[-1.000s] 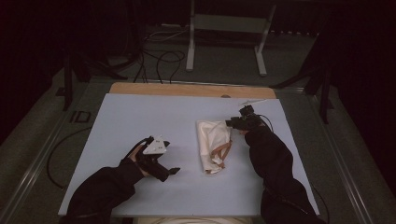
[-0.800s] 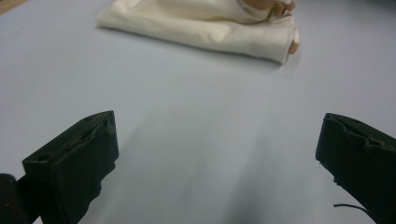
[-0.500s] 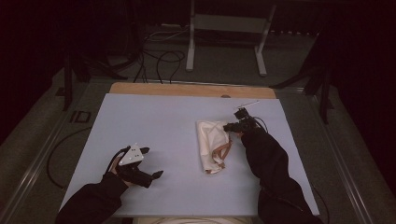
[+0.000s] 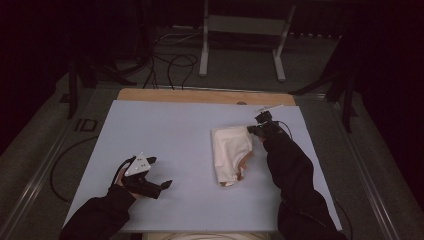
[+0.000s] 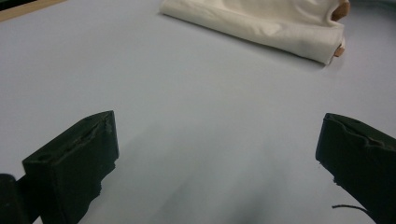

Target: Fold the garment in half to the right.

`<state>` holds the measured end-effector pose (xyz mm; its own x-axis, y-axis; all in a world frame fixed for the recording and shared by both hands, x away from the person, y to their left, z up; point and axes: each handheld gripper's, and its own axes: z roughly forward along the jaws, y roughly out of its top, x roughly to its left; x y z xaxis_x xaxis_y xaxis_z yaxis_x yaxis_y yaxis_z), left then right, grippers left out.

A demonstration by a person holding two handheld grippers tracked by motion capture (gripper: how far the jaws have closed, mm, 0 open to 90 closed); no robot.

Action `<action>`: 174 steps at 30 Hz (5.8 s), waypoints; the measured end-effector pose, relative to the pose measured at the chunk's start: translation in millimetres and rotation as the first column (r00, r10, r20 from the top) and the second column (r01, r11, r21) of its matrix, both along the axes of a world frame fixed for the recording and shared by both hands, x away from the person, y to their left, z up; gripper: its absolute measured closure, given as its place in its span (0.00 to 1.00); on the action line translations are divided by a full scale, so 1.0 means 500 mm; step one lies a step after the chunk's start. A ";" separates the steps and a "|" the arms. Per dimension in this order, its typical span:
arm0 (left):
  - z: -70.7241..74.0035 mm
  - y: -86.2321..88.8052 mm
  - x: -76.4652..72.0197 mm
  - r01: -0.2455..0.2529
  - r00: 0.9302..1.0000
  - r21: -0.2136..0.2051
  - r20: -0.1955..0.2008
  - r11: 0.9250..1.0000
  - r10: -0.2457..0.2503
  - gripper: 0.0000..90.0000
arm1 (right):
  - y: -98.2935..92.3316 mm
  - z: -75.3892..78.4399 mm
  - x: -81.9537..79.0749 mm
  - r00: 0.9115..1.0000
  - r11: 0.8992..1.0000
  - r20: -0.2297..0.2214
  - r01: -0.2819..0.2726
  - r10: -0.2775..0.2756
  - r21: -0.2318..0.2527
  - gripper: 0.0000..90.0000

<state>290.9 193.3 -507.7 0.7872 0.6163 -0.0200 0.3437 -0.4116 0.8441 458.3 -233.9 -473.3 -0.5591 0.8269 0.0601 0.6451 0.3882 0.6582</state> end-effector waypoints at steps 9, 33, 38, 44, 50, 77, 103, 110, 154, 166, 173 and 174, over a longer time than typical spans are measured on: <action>-0.001 -0.001 0.000 -0.001 1.000 -0.002 0.010 1.000 0.001 0.00 | -0.011 -0.022 0.010 1.000 0.999 -0.006 0.023 -0.023 -0.026 1.00; -0.002 0.001 0.000 -0.004 1.000 0.001 0.016 1.000 0.004 0.00 | -0.018 -0.079 0.020 0.997 0.997 -0.049 0.056 -0.059 -0.061 0.99; 0.001 0.003 0.000 -0.007 1.000 -0.007 0.022 1.000 0.007 0.00 | -0.018 -0.079 0.020 0.997 0.997 -0.051 0.055 -0.058 -0.057 0.98; 0.003 0.006 0.001 -0.015 0.999 -0.003 0.028 1.000 0.015 0.00 | -0.018 -0.064 0.017 0.998 0.997 -0.032 0.057 -0.059 -0.046 0.90; 0.005 0.010 0.001 -0.023 0.999 -0.008 0.029 1.000 0.023 0.00 | -0.016 -0.038 0.013 0.998 0.997 -0.002 0.067 -0.067 -0.049 0.79; 0.010 0.018 0.004 -0.008 1.000 -0.018 0.011 1.000 0.008 0.00 | 0.053 0.019 -0.027 0.990 0.980 0.007 -0.142 0.142 0.137 0.14; 0.021 0.042 -0.006 0.005 1.000 -0.018 -0.001 1.000 -0.005 0.00 | 0.047 0.058 -0.115 0.960 0.949 0.108 -0.274 0.260 0.155 0.13; 0.020 0.048 -0.004 0.013 1.000 -0.007 -0.012 1.000 -0.013 0.00 | 0.016 0.051 -0.146 0.960 0.948 0.129 -0.268 0.248 0.171 0.13; 0.007 0.084 -0.028 0.004 0.999 0.011 -0.042 1.000 -0.004 0.00 | -0.095 -0.066 -0.320 0.977 0.956 0.112 -0.200 0.179 0.215 0.13; -0.010 0.116 -0.049 -0.056 0.995 0.025 -0.078 0.998 0.057 0.00 | -0.102 -0.084 -0.344 0.981 0.969 0.109 -0.176 0.159 0.173 0.12; -0.016 0.116 -0.043 -0.112 0.989 0.075 -0.085 0.991 0.118 0.00 | -0.103 -0.081 -0.343 0.979 0.973 0.139 -0.171 0.150 0.156 0.12; -0.016 0.116 -0.043 -0.119 0.988 0.077 -0.086 0.990 0.125 0.00 | -0.102 -0.080 -0.344 0.979 0.973 0.140 -0.171 0.150 0.157 0.12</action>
<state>269.7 251.3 -515.6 0.7029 0.7101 -0.0401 0.4686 -0.4199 0.7773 286.5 -285.1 -513.4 -0.6954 0.7101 0.1103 0.4910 0.3574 0.7945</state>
